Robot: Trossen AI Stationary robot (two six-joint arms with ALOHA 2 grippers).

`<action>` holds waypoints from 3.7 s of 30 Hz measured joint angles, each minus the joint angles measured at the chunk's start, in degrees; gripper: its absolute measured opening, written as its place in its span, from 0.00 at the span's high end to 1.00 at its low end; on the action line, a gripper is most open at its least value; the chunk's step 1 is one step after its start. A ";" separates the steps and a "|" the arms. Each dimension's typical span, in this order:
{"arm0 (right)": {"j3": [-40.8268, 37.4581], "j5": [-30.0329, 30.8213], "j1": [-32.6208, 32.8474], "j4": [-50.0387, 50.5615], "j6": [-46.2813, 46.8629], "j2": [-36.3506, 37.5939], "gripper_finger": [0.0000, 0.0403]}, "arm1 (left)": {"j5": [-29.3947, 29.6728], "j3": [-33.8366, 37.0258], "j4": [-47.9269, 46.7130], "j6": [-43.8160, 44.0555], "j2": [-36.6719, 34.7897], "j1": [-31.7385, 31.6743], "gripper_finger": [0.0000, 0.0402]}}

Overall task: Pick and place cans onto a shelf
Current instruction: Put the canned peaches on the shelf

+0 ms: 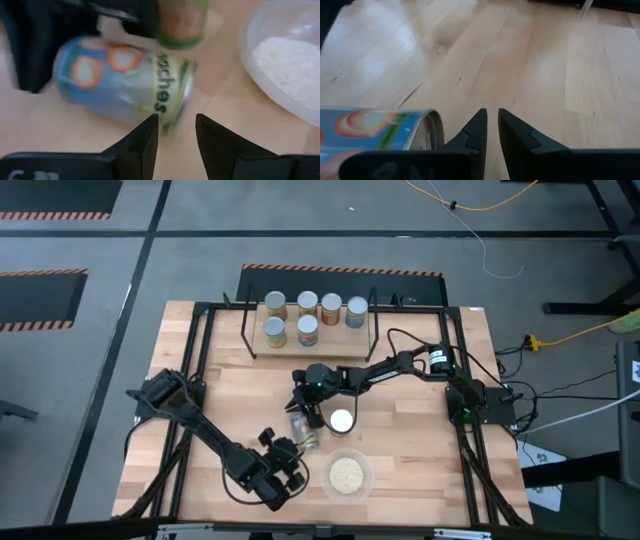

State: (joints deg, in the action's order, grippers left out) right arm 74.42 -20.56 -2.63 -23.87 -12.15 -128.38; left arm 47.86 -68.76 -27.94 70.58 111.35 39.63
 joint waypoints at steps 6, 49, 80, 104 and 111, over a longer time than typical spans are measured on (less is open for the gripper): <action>0.01 0.02 0.00 0.92 0.10 0.02 0.87 | 0.59 0.01 -0.14 -0.72 0.24 -1.74 0.69; 0.03 -0.07 -2.40 7.59 5.89 0.07 0.87 | -3.63 -2.24 5.89 -10.19 0.14 -3.99 0.69; 0.14 -4.60 -2.72 12.54 9.08 0.24 0.87 | -2.30 -2.27 -11.28 -11.23 0.03 -10.50 0.69; -0.06 -6.22 -4.83 28.80 2.60 5.31 0.87 | 0.71 -2.24 -9.64 -11.16 -2.53 -10.40 0.69; 0.01 -6.23 -4.83 30.88 2.43 5.70 0.87 | -3.85 -2.33 -0.86 -13.63 -3.43 -10.00 0.69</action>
State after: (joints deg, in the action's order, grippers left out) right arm 74.43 -26.79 -7.46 7.02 -9.72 -122.67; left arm 44.02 -71.09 -28.79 56.95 107.91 29.63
